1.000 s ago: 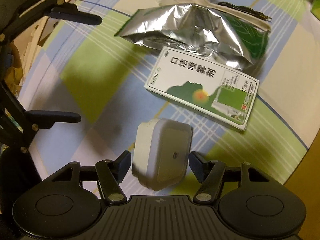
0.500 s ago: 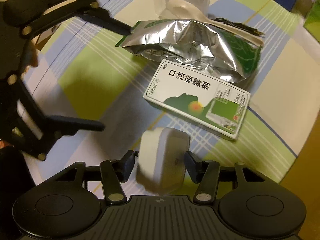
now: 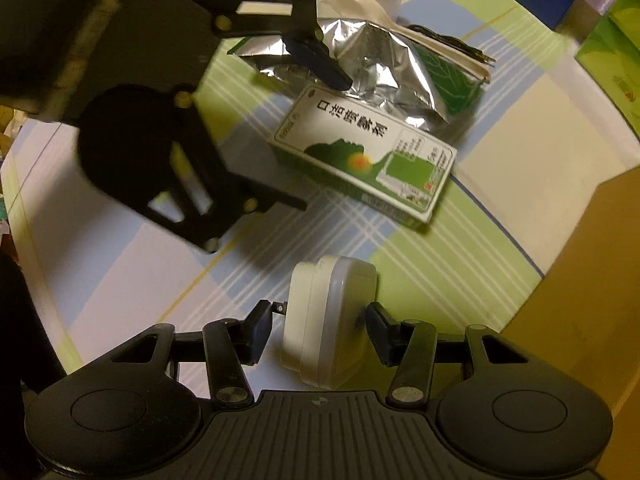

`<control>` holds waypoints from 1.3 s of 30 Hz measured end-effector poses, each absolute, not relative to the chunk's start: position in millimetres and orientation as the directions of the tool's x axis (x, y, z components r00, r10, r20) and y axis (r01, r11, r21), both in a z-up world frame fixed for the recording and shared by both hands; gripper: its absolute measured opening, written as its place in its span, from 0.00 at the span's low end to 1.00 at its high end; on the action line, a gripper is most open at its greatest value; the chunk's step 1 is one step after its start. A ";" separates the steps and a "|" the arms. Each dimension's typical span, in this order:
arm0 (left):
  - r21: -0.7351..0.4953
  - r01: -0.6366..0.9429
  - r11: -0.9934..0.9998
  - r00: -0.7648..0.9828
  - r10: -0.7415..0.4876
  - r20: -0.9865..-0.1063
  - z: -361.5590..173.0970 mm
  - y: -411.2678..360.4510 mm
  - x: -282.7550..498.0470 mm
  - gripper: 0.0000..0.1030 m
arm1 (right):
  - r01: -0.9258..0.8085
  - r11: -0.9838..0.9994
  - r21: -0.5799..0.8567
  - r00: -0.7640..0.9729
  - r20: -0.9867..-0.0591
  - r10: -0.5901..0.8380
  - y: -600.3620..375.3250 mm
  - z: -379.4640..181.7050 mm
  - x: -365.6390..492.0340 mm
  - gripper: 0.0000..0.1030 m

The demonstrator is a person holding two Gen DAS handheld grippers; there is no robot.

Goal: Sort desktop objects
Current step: 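Grasp the white night light with the right tool while the left tool grasps the green-white box, then lift the night light with the right tool while the left tool lifts the green-white box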

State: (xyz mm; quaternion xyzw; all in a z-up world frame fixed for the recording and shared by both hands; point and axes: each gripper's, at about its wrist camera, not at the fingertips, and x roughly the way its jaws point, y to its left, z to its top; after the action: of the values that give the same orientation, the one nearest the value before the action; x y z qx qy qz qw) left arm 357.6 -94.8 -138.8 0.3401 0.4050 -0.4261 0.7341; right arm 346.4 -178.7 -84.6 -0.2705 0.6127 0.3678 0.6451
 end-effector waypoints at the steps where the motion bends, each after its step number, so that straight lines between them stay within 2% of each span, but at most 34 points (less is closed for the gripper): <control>1: 0.161 0.901 0.403 0.313 -0.346 -0.884 -141.3 -95.9 356.9 0.73 | -0.806 0.584 0.096 -0.017 -0.990 0.140 -179.6 -83.3 345.0 0.47; 6: 0.148 0.889 0.434 0.312 -0.336 -0.889 -146.8 -95.6 357.4 0.52 | -0.807 0.586 0.078 -0.003 -0.992 0.129 -180.0 -81.2 337.3 0.47; 13: 0.116 0.845 0.522 0.306 -0.296 -0.905 -141.7 -84.1 331.5 0.51 | -0.819 0.569 0.071 0.008 -0.991 0.135 -176.0 -76.0 315.7 0.47; 20: 0.091 0.700 0.708 0.342 -0.222 -0.913 -135.3 -48.0 260.3 0.50 | -0.832 0.553 0.042 0.046 -0.988 0.145 -171.1 -85.3 269.0 0.47; 27: 0.073 0.569 0.819 0.422 -0.215 -0.881 -122.8 -24.3 183.8 0.50 | -0.704 0.695 0.147 0.056 -0.964 0.261 -192.9 -106.8 219.8 0.48; 33: 0.037 0.492 0.870 0.481 -0.237 -0.844 -122.5 -19.7 157.1 0.51 | -0.576 0.797 0.182 0.212 -0.908 0.361 -214.0 -108.7 197.4 0.48; 36: 0.007 0.456 0.890 0.506 -0.253 -0.825 -120.4 -16.8 151.1 0.55 | -0.547 0.821 0.161 0.293 -0.882 0.368 -220.5 -108.1 186.3 0.56; 38: -0.005 0.444 0.896 0.518 -0.261 -0.815 -120.2 -16.4 148.3 0.58 | -0.520 0.838 0.164 0.344 -0.858 0.381 -227.1 -106.6 178.8 0.66; 39: -0.004 0.443 0.897 0.523 -0.262 -0.811 -121.1 -16.8 148.9 0.58 | -0.510 0.843 0.173 0.358 -0.848 0.390 -229.4 -108.9 177.0 0.67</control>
State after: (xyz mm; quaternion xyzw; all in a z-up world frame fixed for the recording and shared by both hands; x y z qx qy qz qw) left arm 148.9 -16.8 -121.1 0.1016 0.4438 -0.2033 0.8668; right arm 177.0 -229.4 -108.9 -0.0602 0.4960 0.2737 0.8218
